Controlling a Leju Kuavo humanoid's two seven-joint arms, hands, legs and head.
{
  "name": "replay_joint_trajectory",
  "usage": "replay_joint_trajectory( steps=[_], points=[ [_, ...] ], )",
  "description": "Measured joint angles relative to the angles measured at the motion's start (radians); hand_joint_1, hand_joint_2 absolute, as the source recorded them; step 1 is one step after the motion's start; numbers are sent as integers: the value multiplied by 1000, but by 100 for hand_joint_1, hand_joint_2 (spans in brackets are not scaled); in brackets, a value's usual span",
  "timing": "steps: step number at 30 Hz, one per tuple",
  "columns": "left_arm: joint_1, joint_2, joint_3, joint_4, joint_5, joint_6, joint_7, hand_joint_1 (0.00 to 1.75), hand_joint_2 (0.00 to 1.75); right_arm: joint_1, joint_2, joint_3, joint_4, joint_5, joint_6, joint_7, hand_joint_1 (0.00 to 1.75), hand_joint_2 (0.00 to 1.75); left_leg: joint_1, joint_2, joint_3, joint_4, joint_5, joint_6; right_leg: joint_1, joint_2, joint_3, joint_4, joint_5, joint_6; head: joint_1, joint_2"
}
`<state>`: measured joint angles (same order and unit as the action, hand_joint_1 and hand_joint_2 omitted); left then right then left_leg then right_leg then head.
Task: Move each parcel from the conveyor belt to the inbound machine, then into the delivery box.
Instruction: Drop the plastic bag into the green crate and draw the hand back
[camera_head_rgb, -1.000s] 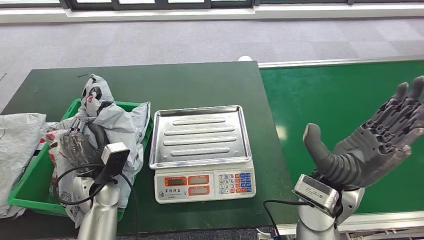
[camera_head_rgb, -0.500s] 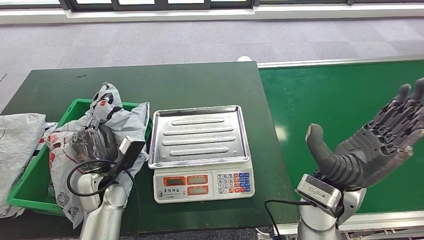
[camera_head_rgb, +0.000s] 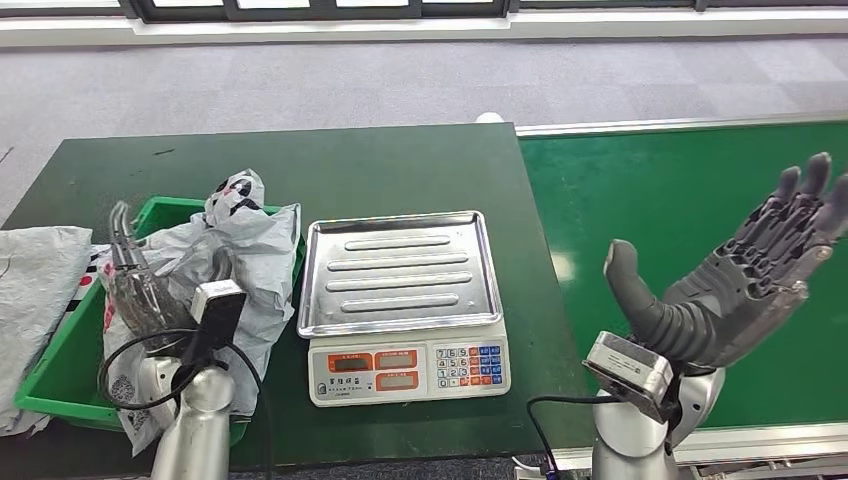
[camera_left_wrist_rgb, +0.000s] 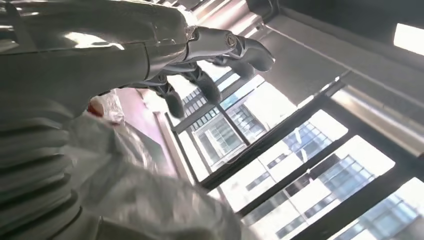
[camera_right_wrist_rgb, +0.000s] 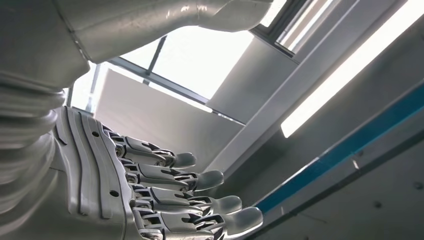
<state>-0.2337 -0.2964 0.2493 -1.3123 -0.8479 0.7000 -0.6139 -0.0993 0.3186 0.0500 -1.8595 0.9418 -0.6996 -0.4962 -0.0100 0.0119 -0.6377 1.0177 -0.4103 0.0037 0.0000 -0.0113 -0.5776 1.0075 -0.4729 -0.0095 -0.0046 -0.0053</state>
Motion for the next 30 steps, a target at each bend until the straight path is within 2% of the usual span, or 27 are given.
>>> replay_joint_trajectory(
  steps=[3, 7, 11, 15, 19, 21, 23, 27, 30],
  points=[
    [5, 0, 8, -30, 98, 0, -65, 0, 0, -2, 0, 1, 14, 1, 0, 4, 0, 175, 0, -2, 0, 0, 0, 0, 0, -1, 0, 0, 0, 0, 0, 0],
    [14, 0, 8, -97, 180, 0, -85, 0, 0, -4, 0, 5, 26, 3, 0, 8, 0, 175, 0, -2, -1, 0, 0, 0, 0, -2, 0, 0, 0, 0, 0, 0],
    [27, 0, -12, -203, 255, 0, -88, 0, 175, -5, 0, 6, 36, -11, 0, -1, 0, 175, 0, -3, -1, 0, 0, 0, 0, -2, 0, 0, 0, 1, 0, 0],
    [45, 1, -76, -323, 334, 0, -89, 0, 175, -7, -1, 7, 63, -118, 0, -68, 0, 175, 0, -4, -1, 0, 0, 0, 0, -3, 0, 0, -1, 1, 0, 0],
    [81, 14, -211, -447, 440, 0, -89, 0, 175, -16, -1, 18, 154, -366, 0, -177, 0, 175, 0, -4, -1, 0, 0, 0, 0, -3, 1, 0, -1, 1, 0, 0],
    [110, 25, -293, -499, 492, 0, -89, 0, 175, -23, 0, 46, 204, -462, 0, -196, 0, 87, -1, -4, -1, 0, 0, 0, 0, -3, 0, 0, -1, 1, 0, 0],
    [134, 39, -374, -533, 539, -1, -89, 0, 175, -30, 0, 79, 235, -499, 1, -200, 0, 0, -1, -4, -1, 0, 0, 1, 0, -4, 0, 0, -1, 1, 0, 0],
    [161, 79, -557, -568, 627, -1, -89, 0, 175, -42, 0, 129, 271, -542, 0, -202, 0, 0, -1, -5, -1, 0, 0, 1, 0, -4, 0, 0, -2, 2, 0, 0],
    [162, 103, -649, -579, 661, -13, -89, 0, 175, -49, 0, 157, 286, -547, 0, -205, 0, 131, -1, -5, -1, 0, 0, 1, 0, -4, 0, 0, -2, 2, 0, 0]
  ],
)
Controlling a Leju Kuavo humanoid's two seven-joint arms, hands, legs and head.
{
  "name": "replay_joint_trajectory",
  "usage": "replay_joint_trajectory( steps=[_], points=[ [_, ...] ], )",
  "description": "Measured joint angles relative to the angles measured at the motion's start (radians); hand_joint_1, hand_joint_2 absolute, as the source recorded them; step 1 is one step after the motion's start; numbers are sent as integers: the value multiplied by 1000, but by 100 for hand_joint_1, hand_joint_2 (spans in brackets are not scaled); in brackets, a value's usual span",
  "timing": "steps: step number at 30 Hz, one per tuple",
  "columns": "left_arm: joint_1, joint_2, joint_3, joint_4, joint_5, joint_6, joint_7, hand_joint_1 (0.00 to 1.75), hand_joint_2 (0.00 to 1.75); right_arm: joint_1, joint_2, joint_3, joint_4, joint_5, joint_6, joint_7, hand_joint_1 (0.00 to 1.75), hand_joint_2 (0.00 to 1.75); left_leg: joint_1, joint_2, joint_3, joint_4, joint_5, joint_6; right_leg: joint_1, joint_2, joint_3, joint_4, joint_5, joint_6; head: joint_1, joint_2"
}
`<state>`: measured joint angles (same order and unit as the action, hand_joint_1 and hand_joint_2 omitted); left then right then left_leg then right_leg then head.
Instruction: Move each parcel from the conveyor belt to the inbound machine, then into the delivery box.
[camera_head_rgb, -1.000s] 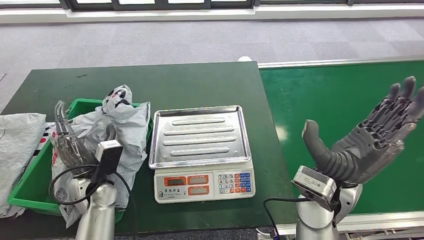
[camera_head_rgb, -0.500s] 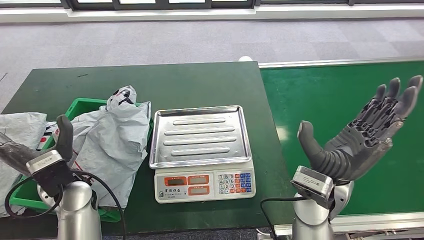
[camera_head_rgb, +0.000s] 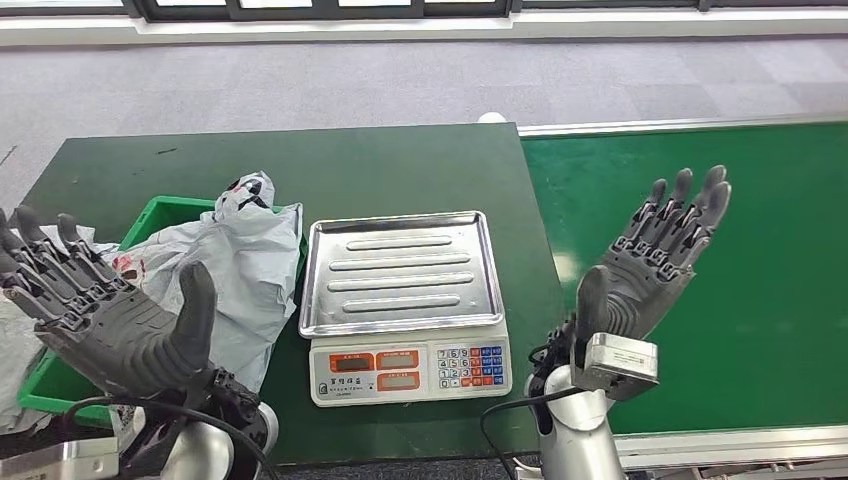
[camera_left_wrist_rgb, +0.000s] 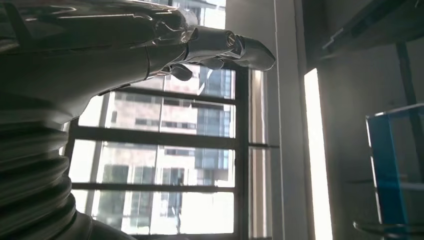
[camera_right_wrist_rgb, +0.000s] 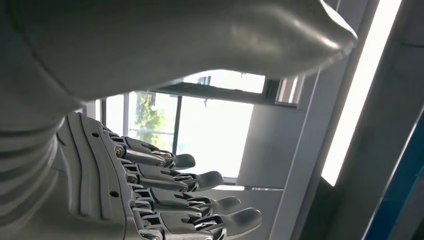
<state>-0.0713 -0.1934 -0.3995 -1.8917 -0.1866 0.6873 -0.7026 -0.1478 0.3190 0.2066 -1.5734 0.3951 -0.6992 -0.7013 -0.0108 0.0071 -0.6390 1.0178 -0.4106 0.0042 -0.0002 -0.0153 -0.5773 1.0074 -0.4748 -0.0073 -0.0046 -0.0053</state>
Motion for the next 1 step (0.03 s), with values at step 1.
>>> replay_joint_trajectory(
  steps=[1],
  points=[
    [0, 3, -12, -1, 7, -4, 0, 0, 175, -1, 0, 4, 2, -1, 0, -1, 0, 175, 0, 0, 0, 0, 0, 0, 0, 0, 0, 0, 0, 0, 0, 0]
  ],
)
